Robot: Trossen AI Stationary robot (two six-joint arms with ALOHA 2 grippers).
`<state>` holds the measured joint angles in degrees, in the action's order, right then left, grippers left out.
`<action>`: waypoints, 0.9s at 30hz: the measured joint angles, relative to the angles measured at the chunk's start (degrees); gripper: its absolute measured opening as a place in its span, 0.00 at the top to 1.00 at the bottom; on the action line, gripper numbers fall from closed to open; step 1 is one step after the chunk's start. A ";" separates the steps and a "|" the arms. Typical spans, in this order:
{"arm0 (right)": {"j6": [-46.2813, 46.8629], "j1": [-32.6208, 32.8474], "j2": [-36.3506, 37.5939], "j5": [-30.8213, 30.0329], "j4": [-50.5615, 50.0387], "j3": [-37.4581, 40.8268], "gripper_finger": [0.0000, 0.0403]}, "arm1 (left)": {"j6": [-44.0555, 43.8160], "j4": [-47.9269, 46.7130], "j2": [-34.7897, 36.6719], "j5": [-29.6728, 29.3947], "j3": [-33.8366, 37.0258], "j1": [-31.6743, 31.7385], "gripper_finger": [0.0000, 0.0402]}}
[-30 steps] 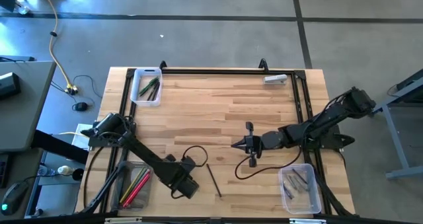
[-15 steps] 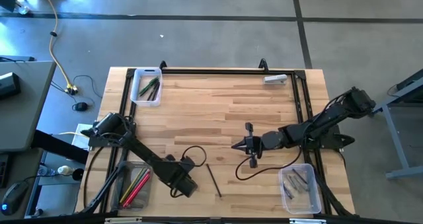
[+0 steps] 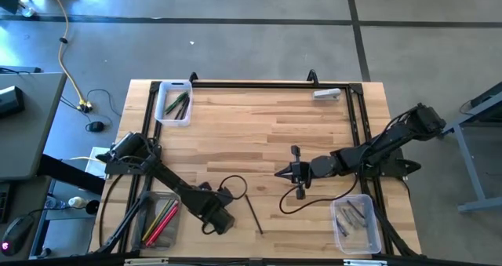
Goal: Sort crayons/erasers/pens/pencils in bins
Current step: Put the black pen into the top transparent bin
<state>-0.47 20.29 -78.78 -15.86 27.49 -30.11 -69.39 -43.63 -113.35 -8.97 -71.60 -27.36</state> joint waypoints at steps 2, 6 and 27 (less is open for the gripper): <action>0.00 0.00 0.00 0.00 0.00 0.00 1.00 | 2.12 0.59 -0.03 0.05 0.00 0.39 0.86; 0.00 0.00 0.00 0.00 -0.01 0.00 1.00 | 5.08 0.40 0.55 0.18 0.00 1.49 0.94; 0.00 0.00 0.00 0.00 -0.65 -0.02 1.00 | 12.24 -29.73 26.92 -24.51 0.11 22.87 0.98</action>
<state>-0.47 20.29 -78.78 -15.86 26.84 -30.13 -57.15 -73.35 -86.43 -33.48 -71.48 -4.49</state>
